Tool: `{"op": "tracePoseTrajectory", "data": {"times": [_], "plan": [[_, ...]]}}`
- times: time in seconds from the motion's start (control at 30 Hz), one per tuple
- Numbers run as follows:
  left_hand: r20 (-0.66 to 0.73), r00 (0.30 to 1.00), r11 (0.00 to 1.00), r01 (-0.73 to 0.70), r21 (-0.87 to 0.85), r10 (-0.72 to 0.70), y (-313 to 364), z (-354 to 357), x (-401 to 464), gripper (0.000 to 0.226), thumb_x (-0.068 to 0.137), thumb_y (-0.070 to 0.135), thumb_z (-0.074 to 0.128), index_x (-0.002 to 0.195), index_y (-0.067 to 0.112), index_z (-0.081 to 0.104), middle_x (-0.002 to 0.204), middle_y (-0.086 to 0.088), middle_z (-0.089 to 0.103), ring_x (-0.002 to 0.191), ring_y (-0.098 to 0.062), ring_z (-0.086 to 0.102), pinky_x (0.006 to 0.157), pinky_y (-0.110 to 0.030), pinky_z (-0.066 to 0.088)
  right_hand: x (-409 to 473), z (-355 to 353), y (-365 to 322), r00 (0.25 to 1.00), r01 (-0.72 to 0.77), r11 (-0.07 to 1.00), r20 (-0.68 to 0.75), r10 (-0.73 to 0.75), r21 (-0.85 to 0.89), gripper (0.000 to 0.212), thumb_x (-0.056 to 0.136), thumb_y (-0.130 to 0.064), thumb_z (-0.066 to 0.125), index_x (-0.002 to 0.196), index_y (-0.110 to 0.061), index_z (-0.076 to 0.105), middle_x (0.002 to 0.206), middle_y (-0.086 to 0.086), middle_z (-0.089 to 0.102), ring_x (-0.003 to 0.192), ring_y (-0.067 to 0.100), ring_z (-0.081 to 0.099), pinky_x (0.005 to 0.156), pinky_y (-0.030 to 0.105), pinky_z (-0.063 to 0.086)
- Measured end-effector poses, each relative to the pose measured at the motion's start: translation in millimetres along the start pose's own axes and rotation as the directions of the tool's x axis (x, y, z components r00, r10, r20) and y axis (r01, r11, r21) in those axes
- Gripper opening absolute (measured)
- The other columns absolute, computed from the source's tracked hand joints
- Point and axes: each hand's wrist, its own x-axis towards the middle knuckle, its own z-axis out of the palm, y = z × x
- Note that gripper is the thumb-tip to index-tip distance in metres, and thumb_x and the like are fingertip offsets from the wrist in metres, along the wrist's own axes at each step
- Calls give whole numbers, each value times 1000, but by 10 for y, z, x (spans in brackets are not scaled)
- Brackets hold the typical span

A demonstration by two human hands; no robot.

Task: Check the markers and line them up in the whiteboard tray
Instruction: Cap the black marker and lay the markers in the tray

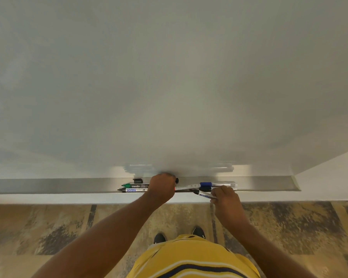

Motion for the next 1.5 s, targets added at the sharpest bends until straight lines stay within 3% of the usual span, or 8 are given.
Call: {"op": "tracePoseTrajectory", "data": {"times": [0.2,0.33,0.43,0.53,0.67,0.9,1.07,1.5], "plan": [[-122,962,859,155,-488,-243,110,-141,-226,25,88,32,51,70,16,59,66,-2,59,57,-18,57,51,-27,43,38,-184,-32,998,-13,983,-56,24,184,12,81,-6,67,89,-14,64,86,5,63,74,20,53,63,29,45],[43,906,363,212,-907,-422,147,-297,-473,22,86,25,54,71,19,69,61,-5,67,53,-9,55,50,-18,43,45,-321,-137,996,-69,924,-33,88,375,13,89,-17,61,91,-29,57,85,-8,60,72,6,55,57,17,39],[192,890,-95,167,-981,-415,175,-422,-592,24,93,14,54,79,11,74,72,-14,70,61,-17,61,56,-28,49,47,-434,-284,998,-63,882,11,65,467,13,91,-25,59,91,-37,54,75,-13,62,71,3,57,52,13,40],[219,905,-275,120,-954,-364,232,-529,-677,22,97,11,52,92,0,71,78,-17,70,65,-22,63,59,-30,51,69,-538,-494,999,-29,788,0,37,615,13,91,-26,59,92,-38,54,77,-10,67,69,1,58,57,11,44],[150,941,-282,62,-957,-302,343,-643,-774,22,97,9,52,92,7,73,81,-16,72,70,-24,68,62,-29,53,141,-626,-800,1000,17,675,-23,0,738,14,92,-22,58,101,-32,57,99,-17,69,91,-1,62,71,9,47],[41,971,-145,6,-989,-236,344,-779,-860,28,94,2,55,113,20,64,93,-16,76,85,-33,73,68,-32,59,150,-677,-983,999,47,644,-27,-41,764,18,94,-15,54,107,-28,57,95,-10,69,84,5,63,70,13,49],[-9,964,-96,-36,-995,-265,254,-853,-906,18,93,2,58,106,10,68,90,-15,75,82,-30,72,69,-32,59,164,-811,-908,996,85,627,-78,-39,774,16,93,-19,58,105,-29,59,95,-16,70,90,0,63,70,11,46],[-93,925,2,-99,-995,-368,98,-964,-907,20,94,2,57,104,14,70,84,-16,71,74,-17,67,72,-25,56,152,-1006,-480,961,224,895,-239,-138,386,23,91,-20,55,112,-25,62,99,-7,65,88,6,55,74,9,41]]}}
